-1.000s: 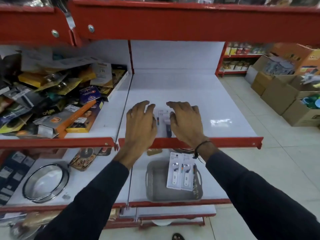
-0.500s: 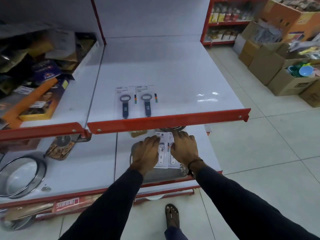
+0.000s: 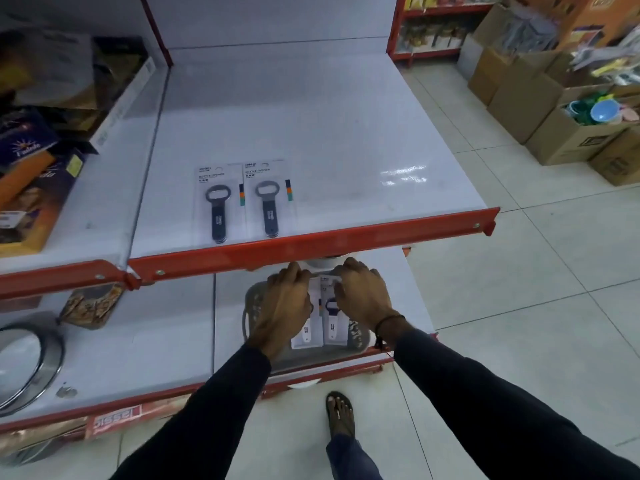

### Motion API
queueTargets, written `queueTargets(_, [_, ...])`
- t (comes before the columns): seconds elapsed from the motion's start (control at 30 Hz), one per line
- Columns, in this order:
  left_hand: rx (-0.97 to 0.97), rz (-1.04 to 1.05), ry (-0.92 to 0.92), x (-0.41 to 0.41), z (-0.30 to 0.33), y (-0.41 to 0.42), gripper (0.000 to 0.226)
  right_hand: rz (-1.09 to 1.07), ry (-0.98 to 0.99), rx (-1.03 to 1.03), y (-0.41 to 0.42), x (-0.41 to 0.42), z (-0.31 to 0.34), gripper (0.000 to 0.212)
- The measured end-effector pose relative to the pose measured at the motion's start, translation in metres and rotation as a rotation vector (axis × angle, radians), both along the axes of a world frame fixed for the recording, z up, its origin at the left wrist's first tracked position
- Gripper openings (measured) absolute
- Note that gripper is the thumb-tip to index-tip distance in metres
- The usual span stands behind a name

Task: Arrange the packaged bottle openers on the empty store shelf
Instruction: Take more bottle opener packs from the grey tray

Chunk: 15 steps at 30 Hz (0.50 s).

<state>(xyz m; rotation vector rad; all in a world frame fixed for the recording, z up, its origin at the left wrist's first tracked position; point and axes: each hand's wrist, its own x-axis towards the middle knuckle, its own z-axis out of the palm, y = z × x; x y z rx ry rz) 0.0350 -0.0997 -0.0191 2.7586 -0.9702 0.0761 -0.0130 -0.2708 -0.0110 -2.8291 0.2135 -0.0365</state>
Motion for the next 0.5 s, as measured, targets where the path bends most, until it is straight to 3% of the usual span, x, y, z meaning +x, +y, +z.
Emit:
queueTargets(0.07, [-0.087, 0.043, 0.002, -0.011, 0.004, 0.010, 0.022, 0.018, -0.019, 0.094, 0.008, -0.015, 0.010, 0.032])
queueTargets(0.13, [-0.177, 0.020, 0.127, -0.030, 0.015, 0.023, 0.014, 0.061, -0.028, 0.119, 0.017, -0.034, 0.025, 0.028])
queueTargets(0.2, [-0.057, -0.030, 0.039, -0.048, 0.035, 0.030, 0.026, 0.099, -0.084, 0.084, 0.021, -0.050, 0.045, 0.025])
queueTargets(0.27, [-0.084, -0.048, -0.071, -0.064, 0.066, 0.037, 0.034, 0.109, -0.186, 0.051, 0.024, -0.067, 0.073, 0.025])
queueTargets(0.43, [-0.398, -0.066, -0.340, -0.068, 0.162, 0.037, 0.032, 0.093, -0.507, 0.057, 0.017, -0.079, 0.170, 0.018])
queueTargets(0.5, [-0.549, -0.038, -0.321, -0.054, 0.206, 0.028, 0.037, 0.060, -0.527, 0.107, 0.006, -0.066, 0.210, 0.026])
